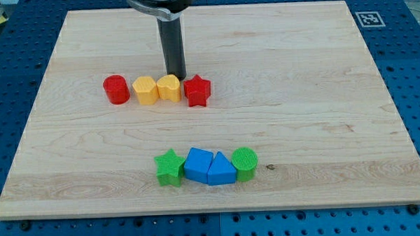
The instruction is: Slightly push the red circle to the left of the yellow hexagon
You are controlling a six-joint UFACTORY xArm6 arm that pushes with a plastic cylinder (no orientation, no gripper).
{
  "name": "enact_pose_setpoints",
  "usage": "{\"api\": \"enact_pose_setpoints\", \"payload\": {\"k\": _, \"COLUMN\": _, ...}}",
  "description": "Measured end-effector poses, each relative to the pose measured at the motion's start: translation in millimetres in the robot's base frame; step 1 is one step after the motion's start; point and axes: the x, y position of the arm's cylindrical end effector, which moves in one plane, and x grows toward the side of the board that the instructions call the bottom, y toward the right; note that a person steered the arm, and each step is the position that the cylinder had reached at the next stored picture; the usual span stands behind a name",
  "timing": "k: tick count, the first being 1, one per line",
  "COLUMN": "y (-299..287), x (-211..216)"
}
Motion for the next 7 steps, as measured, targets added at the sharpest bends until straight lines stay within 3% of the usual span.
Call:
{"api": "enact_pose_setpoints", "payload": {"k": 4, "y": 0.3, "x": 13.0}}
{"api": "enact_pose_setpoints", "payload": {"k": 7, "y": 13.0, "x": -20.9}}
